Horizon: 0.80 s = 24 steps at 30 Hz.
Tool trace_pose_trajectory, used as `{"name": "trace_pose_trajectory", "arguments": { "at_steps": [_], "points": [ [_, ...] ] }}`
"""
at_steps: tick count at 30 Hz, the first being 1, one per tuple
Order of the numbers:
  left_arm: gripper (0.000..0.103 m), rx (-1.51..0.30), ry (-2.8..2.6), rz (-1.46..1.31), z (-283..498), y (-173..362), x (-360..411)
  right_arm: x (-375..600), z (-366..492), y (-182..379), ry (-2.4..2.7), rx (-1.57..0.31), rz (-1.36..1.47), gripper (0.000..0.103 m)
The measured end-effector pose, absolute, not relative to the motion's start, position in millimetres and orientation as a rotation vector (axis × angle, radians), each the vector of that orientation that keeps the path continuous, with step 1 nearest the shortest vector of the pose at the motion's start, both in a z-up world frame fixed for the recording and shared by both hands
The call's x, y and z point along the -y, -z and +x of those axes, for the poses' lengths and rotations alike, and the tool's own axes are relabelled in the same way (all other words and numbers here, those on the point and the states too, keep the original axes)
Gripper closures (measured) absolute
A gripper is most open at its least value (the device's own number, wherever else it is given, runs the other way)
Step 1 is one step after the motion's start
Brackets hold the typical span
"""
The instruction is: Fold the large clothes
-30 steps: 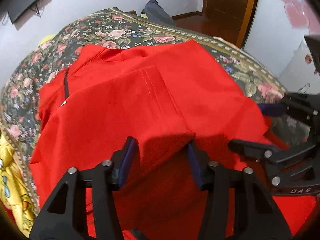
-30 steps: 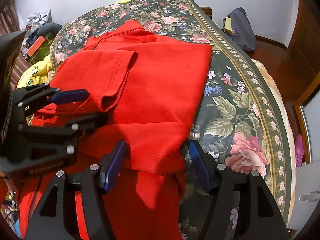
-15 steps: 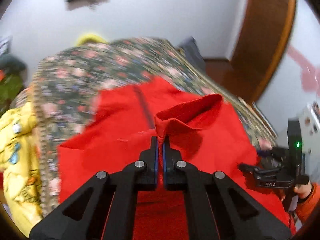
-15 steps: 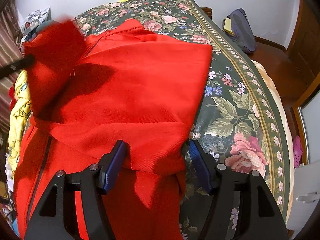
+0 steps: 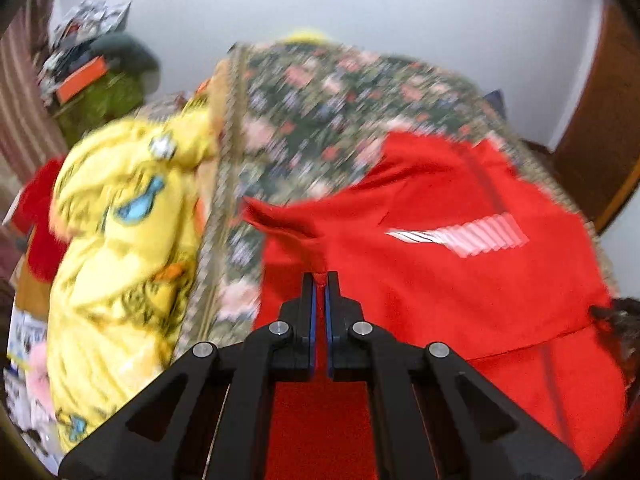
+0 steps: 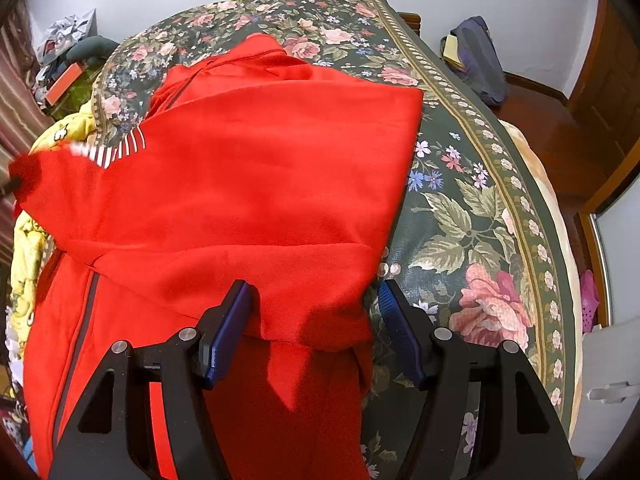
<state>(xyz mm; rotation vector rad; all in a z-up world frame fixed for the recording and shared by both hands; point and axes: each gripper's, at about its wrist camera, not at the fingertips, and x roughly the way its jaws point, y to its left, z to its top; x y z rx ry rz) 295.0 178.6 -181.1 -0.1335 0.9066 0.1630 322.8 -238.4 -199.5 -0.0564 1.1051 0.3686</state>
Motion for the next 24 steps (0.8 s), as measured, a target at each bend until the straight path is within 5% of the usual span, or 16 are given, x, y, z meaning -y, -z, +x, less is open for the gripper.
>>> {"name": "trace_pose_trajectory", "arguments": {
  "at_steps": [11,14,24],
  "points": [
    [0.087,-1.132,-0.18,-0.169,267,268,-199,237,322,199,-0.359,-1.111,-0.07,0.039],
    [0.063,-1.147,-0.205,-0.108,262,264,-197,237,323,198,-0.36,-1.127,-0.071,0.039],
    [0.047,-1.042,-0.178,-0.027,262,201,-199,235,319,152,-0.34,-1.001,-0.171,0.039]
  ]
}}
